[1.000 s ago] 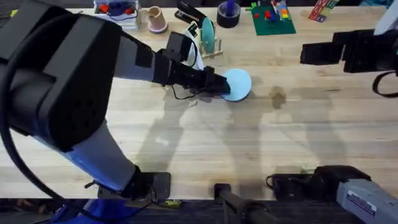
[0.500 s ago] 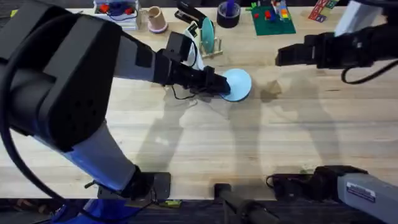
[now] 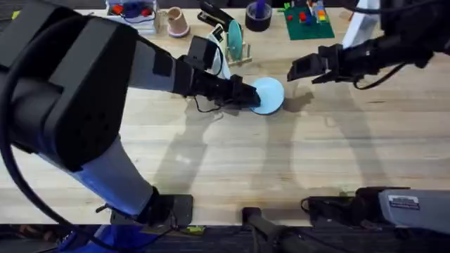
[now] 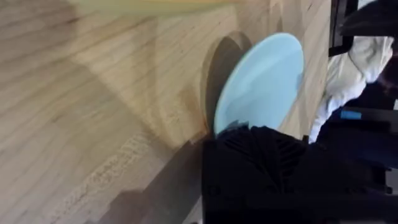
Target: Pick up the plates from the table one by one and place each into a slot on the dish rack.
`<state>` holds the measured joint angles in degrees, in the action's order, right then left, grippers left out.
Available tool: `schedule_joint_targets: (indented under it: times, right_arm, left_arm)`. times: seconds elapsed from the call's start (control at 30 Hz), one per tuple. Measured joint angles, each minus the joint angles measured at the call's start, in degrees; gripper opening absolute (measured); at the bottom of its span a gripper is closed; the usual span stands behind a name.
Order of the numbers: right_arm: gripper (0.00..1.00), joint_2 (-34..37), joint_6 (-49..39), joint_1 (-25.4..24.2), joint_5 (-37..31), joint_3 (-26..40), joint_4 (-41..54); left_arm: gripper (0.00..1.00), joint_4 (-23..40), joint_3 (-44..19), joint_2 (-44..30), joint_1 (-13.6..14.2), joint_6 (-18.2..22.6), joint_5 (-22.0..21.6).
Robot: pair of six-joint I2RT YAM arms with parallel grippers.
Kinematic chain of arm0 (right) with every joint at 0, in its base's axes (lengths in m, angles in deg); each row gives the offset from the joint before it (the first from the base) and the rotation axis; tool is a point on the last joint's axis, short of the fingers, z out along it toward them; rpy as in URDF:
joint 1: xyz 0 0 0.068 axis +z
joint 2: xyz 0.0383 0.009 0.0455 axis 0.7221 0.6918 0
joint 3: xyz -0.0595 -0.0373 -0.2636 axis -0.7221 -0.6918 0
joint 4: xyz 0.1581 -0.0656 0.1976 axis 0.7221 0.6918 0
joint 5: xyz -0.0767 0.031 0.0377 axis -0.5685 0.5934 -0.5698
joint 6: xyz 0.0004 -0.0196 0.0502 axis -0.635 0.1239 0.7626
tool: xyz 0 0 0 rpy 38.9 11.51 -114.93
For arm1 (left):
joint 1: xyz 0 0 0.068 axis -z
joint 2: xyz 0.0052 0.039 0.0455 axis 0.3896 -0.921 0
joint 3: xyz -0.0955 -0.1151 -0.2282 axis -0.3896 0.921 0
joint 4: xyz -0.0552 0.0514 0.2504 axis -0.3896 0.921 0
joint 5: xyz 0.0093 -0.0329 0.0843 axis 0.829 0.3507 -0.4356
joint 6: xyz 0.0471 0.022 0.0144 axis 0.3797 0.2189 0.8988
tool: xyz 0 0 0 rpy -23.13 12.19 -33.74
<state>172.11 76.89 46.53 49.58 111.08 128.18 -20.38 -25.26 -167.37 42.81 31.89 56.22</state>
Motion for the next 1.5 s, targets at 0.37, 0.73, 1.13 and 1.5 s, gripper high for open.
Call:
schedule_joint_targets:
  times: [0.37, 0.73, 1.13, 1.5]
  right_arm:
    - [0.943, 8.5, -0.2, 1.0, 6.2, 0.0, -3.7]
    - [0.908, 13.8, -0.2, 5.0, 8.4, 0.0, -6.0]
    - [0.883, 13.8, -0.2, 6.2, 8.6, 0.0, -7.0]
    - [0.499, 14.8, -0.2, 8.1, 8.6, 0.2, -7.2]
  left_arm:
    - [0.042, 0.0, 0.0, 0.0, 0.0, 0.0, 0.0]
    - [0.042, 0.0, 0.0, 0.0, 0.0, -0.3, 0.0]
    - [0.043, 0.0, 0.0, 0.0, 0.0, -0.5, 0.0]
    - [0.042, 0.2, 0.0, 0.0, 0.0, -0.6, 0.0]
